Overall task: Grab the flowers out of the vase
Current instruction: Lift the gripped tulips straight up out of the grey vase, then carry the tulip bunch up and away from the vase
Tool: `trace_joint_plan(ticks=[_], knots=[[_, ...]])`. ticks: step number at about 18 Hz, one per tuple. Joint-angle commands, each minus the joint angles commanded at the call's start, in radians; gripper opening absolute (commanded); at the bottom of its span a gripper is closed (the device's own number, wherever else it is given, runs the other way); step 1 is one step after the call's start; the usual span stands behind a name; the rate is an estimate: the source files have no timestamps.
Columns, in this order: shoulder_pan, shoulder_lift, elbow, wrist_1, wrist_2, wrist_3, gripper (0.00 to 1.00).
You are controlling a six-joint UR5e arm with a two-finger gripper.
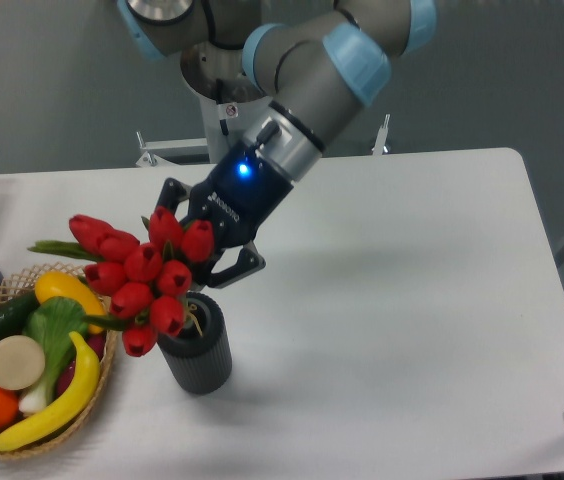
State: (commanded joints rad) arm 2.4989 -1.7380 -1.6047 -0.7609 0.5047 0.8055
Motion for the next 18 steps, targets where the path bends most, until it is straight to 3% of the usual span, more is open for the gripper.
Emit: trace_joint_plan(ticks=[7,12,18], knots=[[0.026,0.009,0.089,0.000,0.003,-0.161,0.43],[0.136,0.014,0.098,0.000,0.006,-0.093,0.43],[0.218,-0.003,0.085,0.000,-0.003,0.030,0.43]])
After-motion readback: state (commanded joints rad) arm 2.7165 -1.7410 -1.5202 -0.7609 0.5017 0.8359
